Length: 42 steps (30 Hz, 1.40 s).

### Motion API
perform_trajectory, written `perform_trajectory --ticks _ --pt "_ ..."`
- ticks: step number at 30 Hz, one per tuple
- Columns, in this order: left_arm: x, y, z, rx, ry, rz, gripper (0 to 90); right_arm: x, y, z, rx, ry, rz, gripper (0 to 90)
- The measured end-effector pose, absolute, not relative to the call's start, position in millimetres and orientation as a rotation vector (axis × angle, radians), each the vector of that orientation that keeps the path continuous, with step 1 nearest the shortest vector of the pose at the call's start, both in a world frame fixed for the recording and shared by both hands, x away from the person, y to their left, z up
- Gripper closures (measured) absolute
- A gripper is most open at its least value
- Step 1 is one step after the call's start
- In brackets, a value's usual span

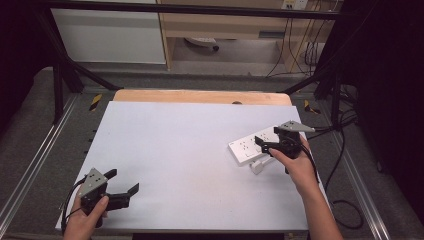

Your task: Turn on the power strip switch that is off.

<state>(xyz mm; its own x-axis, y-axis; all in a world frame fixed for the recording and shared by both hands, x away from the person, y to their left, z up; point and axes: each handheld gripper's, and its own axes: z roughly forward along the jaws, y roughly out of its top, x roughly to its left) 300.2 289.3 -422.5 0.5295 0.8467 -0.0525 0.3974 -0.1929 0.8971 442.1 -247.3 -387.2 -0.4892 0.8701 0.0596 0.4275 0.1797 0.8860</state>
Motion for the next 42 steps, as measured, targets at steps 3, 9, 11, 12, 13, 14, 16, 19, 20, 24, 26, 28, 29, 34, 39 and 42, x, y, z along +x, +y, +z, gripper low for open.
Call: perform_trajectory --ticks 3,9,11,12,13,14,16,19,20,24,26,28,29,34,39,42 --pt "300 289 -422 1.797 1.036 0.580 5.2 441 -245 -384 1.230 2.003 1.276 4.0" --pt "300 290 -422 1.795 1.036 0.578 5.2 432 -241 -373 1.201 2.001 1.280 2.6" --pt "300 290 -422 1.795 1.035 0.579 5.2 428 -240 -368 1.172 2.006 1.293 2.3" --pt "300 290 -422 1.794 1.034 0.579 5.2 425 -240 -365 1.163 2.008 1.301 2.3" --pt "300 290 -422 1.793 1.033 0.579 5.2 423 -240 -362 1.155 2.006 1.306 2.3" --pt "299 290 -422 1.793 1.033 0.580 5.2 422 -241 -359 1.149 2.002 1.312 2.3" --pt "299 290 -422 1.791 1.034 0.580 5.2 418 -241 -354 1.147 1.991 1.320 2.2" --pt "300 290 -421 1.792 1.032 0.582 5.2 412 -243 -346 1.129 1.974 1.336 2.2" --pt "299 290 -421 1.792 1.031 0.582 5.2 410 -243 -344 1.125 1.965 1.346 2.3" --pt "299 290 -421 1.789 1.032 0.582 5.2 400 -244 -336 1.092 1.932 1.371 2.3" --pt "299 291 -421 1.790 1.033 0.582 5.2 396 -245 -333 1.079 1.923 1.372 2.4" --pt "299 291 -421 1.790 1.034 0.582 5.2 392 -247 -331 1.075 1.916 1.380 2.9" --pt "299 291 -421 1.790 1.034 0.582 5.2 390 -248 -330 1.075 1.913 1.382 3.0" --pt "300 290 -421 1.792 1.030 0.579 5.2 379 -256 -328 1.067 1.898 1.380 3.6" --pt "299 290 -421 1.783 1.031 0.580 5.2 365 -265 -327 1.061 1.874 1.377 4.2" --pt "299 290 -421 1.780 1.034 0.580 5.2 357 -273 -328 1.072 1.841 1.387 4.2"
